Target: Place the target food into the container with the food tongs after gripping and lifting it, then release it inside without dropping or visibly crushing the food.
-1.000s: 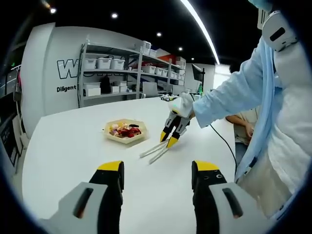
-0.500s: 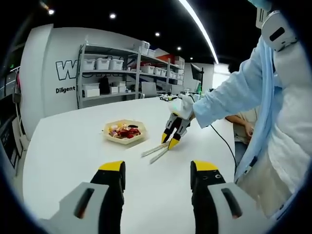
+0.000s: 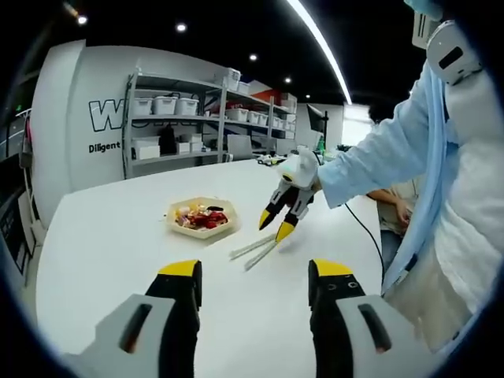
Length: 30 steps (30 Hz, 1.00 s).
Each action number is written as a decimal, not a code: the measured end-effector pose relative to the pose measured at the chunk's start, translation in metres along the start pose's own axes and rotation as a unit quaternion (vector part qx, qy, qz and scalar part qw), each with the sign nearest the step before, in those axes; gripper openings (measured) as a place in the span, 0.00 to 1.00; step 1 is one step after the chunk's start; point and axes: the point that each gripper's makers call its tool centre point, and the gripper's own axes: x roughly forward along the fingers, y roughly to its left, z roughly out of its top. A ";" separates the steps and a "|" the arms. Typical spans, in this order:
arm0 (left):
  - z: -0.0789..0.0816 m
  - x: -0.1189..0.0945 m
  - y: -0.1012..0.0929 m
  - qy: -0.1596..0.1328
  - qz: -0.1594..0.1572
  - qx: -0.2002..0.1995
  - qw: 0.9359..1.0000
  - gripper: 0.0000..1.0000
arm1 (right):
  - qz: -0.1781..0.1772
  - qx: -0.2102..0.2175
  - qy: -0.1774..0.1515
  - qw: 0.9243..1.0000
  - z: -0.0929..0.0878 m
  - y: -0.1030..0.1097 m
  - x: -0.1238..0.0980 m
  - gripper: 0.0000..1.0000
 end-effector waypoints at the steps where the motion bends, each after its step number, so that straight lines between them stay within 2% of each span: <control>1: 0.000 0.001 0.000 0.000 -0.001 0.000 1.000 0.52 | -0.003 0.012 -0.007 1.000 0.003 0.001 -0.002 0.26; 8: 0.001 0.007 -0.001 0.002 -0.005 0.000 1.000 0.51 | -0.028 0.048 -0.023 0.998 0.008 0.003 -0.010 0.29; 12: 0.001 0.010 -0.001 0.002 -0.002 0.000 1.000 0.50 | -0.046 0.056 -0.023 0.997 0.006 0.003 -0.016 0.27; 16: 0.000 0.012 0.004 0.004 0.015 0.006 1.000 0.51 | -0.073 0.089 -0.035 0.993 0.007 -0.002 -0.025 0.29; 19: 0.001 0.014 0.003 0.001 0.013 0.004 1.000 0.51 | -0.088 0.101 -0.028 0.991 0.003 -0.002 -0.033 0.28; 22: 0.000 0.016 0.003 0.005 0.012 0.005 1.000 0.51 | -0.100 0.110 -0.035 0.988 0.004 0.001 -0.042 0.29; 26: -0.001 0.018 0.002 0.007 0.012 0.008 1.000 0.50 | -0.116 0.130 -0.057 0.983 0.010 0.005 -0.059 0.31; 30: 0.000 0.021 -0.001 0.008 0.013 0.011 1.000 0.51 | -0.120 0.139 -0.073 0.980 0.014 0.014 -0.069 0.39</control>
